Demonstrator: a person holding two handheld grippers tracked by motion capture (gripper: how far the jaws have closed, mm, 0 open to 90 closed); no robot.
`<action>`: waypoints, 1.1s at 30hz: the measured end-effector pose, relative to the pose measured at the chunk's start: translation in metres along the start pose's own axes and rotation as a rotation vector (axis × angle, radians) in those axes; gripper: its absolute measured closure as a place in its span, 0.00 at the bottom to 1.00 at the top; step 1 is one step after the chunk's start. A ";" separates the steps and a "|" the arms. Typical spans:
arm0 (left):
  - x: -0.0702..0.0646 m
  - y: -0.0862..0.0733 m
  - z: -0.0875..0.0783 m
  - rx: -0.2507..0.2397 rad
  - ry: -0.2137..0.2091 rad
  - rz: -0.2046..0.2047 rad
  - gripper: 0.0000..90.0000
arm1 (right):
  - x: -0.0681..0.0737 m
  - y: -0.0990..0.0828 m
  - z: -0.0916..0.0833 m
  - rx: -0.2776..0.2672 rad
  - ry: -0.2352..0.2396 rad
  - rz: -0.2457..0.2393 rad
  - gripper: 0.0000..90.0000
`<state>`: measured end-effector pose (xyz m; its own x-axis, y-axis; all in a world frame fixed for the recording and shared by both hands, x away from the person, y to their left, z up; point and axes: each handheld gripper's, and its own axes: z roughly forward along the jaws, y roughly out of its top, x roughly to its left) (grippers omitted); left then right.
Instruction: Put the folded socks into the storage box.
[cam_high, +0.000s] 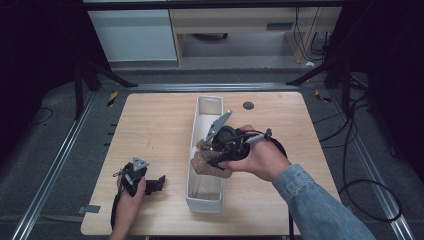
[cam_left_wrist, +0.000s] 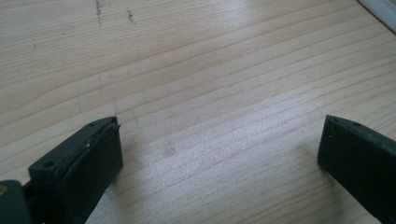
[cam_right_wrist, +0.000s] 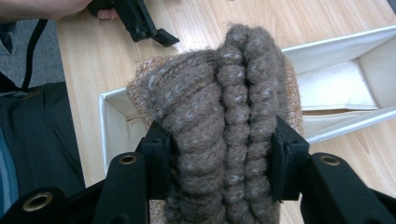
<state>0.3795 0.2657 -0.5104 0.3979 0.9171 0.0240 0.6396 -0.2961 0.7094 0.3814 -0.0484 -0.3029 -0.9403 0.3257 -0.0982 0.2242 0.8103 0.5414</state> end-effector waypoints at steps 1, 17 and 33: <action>0.000 0.000 0.000 0.000 0.000 0.000 0.00 | 0.001 0.000 0.001 0.007 0.003 0.002 0.57; 0.000 0.000 0.000 0.001 0.000 0.000 0.00 | 0.004 0.006 0.017 0.089 0.053 -0.002 0.57; 0.000 0.000 0.000 -0.001 0.000 0.000 0.00 | 0.010 0.011 0.027 0.121 0.076 0.001 0.57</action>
<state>0.3796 0.2657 -0.5105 0.3984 0.9169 0.0241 0.6389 -0.2963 0.7099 0.3815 -0.0233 -0.3207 -0.9556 0.2930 -0.0318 0.2504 0.8641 0.4367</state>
